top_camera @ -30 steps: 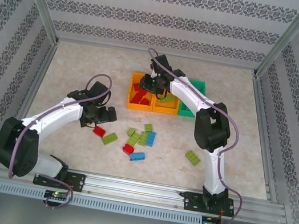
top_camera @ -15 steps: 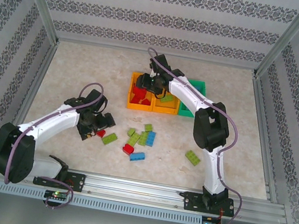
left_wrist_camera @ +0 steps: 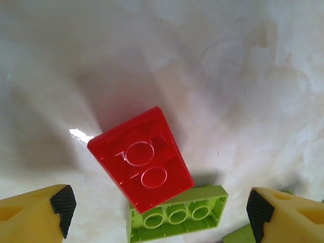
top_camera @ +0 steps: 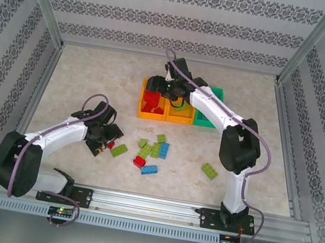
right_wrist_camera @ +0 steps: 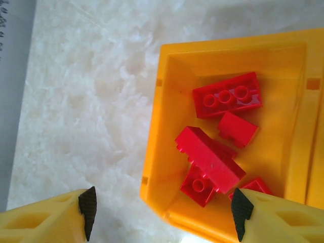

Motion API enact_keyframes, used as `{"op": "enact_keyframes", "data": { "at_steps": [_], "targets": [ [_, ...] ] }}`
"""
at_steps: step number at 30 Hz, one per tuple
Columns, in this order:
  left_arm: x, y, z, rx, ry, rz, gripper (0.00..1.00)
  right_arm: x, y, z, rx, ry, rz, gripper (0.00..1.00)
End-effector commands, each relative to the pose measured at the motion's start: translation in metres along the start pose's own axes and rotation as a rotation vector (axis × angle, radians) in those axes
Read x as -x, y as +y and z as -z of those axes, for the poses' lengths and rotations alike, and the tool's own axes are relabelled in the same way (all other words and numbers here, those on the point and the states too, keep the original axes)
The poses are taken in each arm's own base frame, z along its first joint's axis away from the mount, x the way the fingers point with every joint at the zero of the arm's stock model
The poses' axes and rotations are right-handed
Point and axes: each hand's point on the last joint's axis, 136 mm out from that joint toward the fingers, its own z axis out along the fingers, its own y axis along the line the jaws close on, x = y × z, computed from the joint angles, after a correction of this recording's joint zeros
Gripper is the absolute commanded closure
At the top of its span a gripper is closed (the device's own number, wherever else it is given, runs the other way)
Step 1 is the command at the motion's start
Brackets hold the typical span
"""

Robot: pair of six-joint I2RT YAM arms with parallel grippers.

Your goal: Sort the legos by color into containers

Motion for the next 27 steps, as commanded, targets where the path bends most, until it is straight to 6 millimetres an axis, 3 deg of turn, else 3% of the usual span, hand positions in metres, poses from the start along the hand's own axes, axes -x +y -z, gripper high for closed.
{"op": "enact_keyframes", "data": {
  "at_steps": [1,11,22,27],
  "targets": [
    [0.013,-0.006,-0.004,-0.007,-0.040,0.041,0.14,0.001,0.011,0.021,0.032,-0.049,0.040,0.24],
    [0.018,-0.002,-0.021,0.018,-0.033,0.041,0.27,-0.024,-0.042,0.053,-0.060,-0.064,-0.014,0.22],
    [0.024,-0.010,-0.029,0.019,-0.027,-0.013,0.64,-0.048,-0.092,0.090,-0.151,-0.092,-0.073,0.21],
    [0.032,-0.025,-0.017,-0.014,-0.069,-0.055,0.70,-0.063,-0.114,0.105,-0.210,-0.104,-0.081,0.20]
  ]
}}
